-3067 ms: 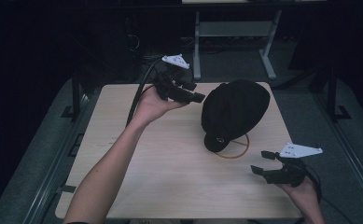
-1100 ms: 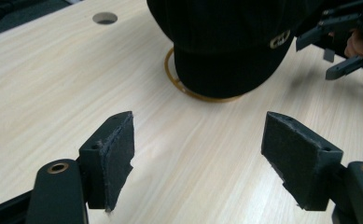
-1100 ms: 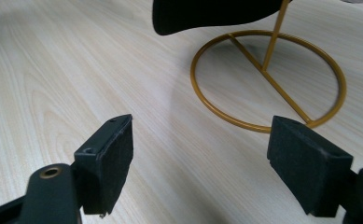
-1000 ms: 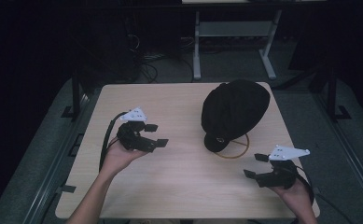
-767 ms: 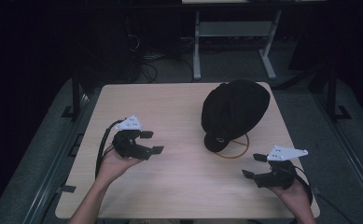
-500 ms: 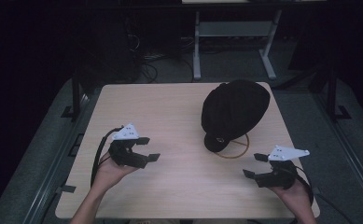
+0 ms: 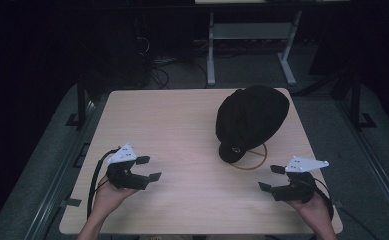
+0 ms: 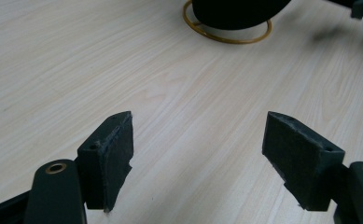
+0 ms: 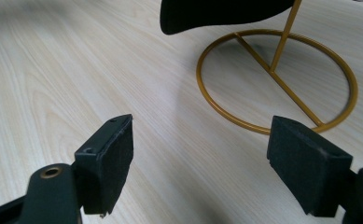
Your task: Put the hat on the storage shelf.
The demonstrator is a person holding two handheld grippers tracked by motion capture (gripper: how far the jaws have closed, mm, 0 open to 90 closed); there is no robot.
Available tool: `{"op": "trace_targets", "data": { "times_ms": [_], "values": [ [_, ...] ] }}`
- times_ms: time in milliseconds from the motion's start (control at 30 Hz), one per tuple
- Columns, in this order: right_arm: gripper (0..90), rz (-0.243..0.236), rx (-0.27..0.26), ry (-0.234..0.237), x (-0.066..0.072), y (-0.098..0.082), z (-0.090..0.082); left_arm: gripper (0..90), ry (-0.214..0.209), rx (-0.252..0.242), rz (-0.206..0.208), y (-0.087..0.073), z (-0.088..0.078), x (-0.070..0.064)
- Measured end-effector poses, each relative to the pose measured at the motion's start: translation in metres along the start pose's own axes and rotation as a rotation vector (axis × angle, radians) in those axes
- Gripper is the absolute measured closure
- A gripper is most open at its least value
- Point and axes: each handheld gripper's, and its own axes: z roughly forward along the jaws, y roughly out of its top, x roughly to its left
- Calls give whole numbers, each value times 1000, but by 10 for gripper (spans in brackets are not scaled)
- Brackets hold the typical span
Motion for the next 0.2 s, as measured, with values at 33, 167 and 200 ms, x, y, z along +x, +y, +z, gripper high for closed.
{"op": "trace_targets", "data": {
  "times_ms": [33, 167, 200],
  "values": [
    [223, 6, -5, 0, 1, 0, 0, 241, 7, 0, -4, -4, -1, 1],
    [219, 16, -14, 5, 1, 0, 0, 241, 36, 7, -2, -12, -1, 3],
    [218, 13, -18, 6, 0, 1, 0, 241, 36, 7, -2, -12, -1, 3]
  ]
}}
